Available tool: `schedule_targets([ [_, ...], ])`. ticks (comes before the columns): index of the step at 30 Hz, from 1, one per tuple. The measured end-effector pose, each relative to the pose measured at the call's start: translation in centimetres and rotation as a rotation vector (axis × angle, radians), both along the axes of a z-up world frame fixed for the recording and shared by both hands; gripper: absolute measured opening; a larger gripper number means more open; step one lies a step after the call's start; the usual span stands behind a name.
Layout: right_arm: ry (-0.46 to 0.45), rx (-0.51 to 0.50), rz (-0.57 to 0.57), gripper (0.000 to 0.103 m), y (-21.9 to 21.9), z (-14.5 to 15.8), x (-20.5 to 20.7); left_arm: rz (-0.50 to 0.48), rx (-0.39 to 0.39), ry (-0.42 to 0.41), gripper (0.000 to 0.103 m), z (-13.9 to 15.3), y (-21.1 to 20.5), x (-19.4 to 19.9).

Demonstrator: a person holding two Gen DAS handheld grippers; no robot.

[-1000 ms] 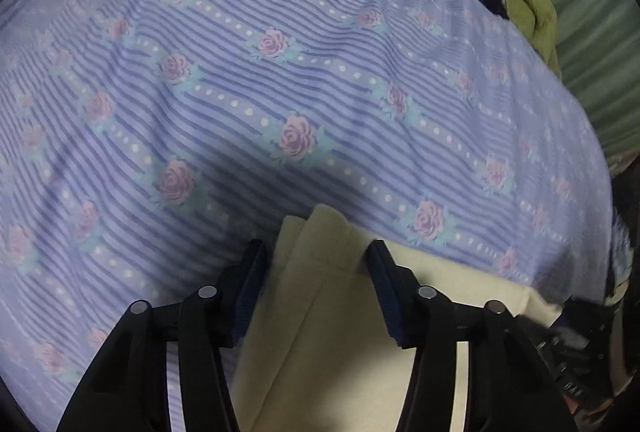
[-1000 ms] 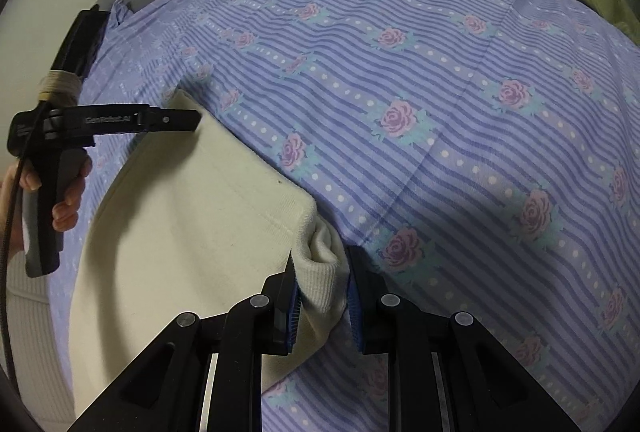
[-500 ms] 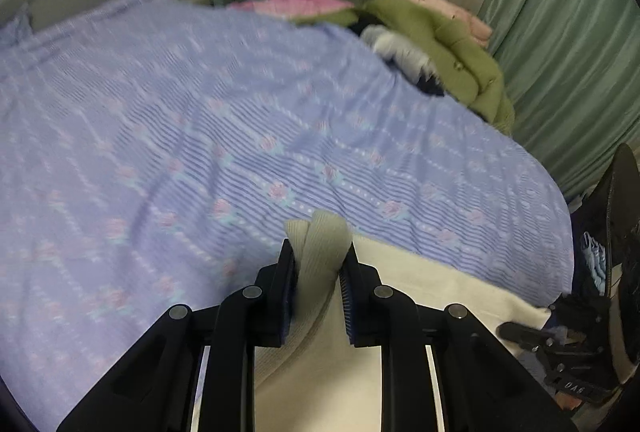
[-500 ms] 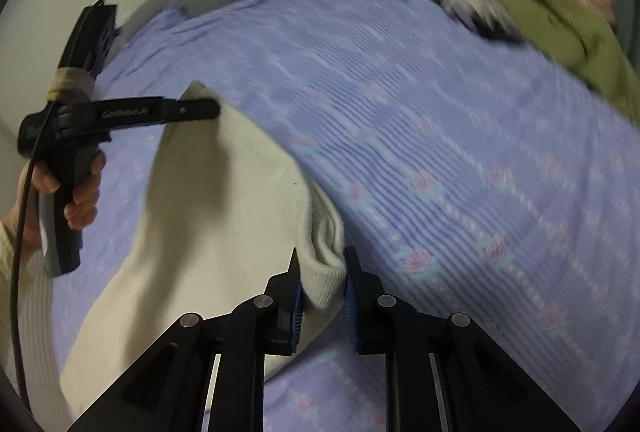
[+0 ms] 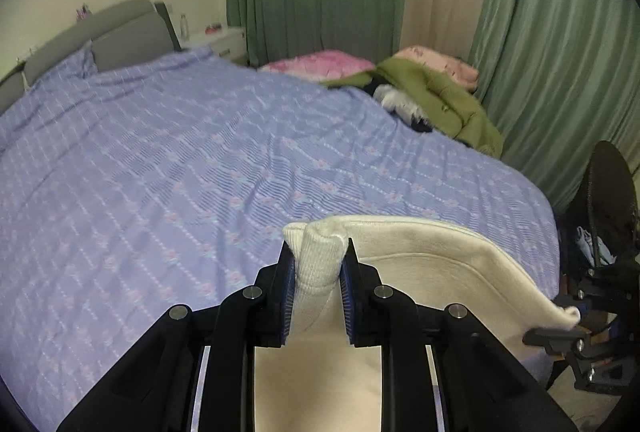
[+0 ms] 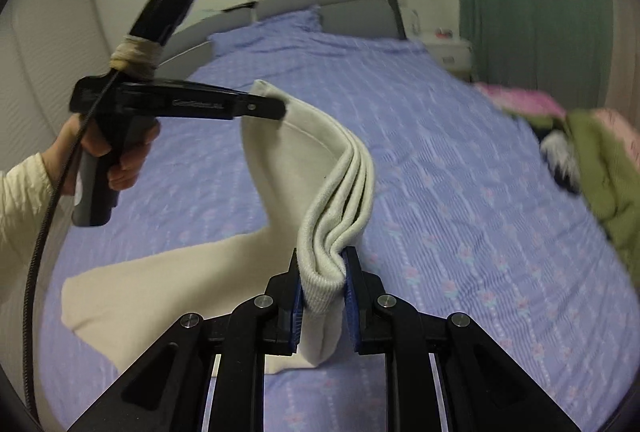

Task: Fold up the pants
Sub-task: 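Lift the held end with both grippers, fold it over the pants, then open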

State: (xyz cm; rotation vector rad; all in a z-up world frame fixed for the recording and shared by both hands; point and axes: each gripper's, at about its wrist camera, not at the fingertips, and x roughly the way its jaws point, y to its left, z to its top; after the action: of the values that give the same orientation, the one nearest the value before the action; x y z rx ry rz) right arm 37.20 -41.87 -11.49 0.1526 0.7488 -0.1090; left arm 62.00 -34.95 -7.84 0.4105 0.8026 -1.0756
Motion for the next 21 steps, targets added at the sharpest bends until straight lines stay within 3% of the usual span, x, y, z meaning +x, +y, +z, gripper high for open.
schedule_targets([
  [6, 0.018, -0.076, 0.012, 0.019, 11.1, 0.3, -0.1, -0.002, -0.048, 0.042, 0.021, -0.9, 9.6, 0.3],
  [12, 0.106, -0.09, 0.056, 0.019, 20.7, -4.8, 0.9, 0.003, 0.018, 0.069, 0.021, -6.0, 17.3, 0.7],
  [21, 0.208, -0.177, 0.165, 0.019, 30.3, -11.5, 3.4, 0.13, 0.047, 0.186, 0.021, -14.4, 26.6, 2.8],
])
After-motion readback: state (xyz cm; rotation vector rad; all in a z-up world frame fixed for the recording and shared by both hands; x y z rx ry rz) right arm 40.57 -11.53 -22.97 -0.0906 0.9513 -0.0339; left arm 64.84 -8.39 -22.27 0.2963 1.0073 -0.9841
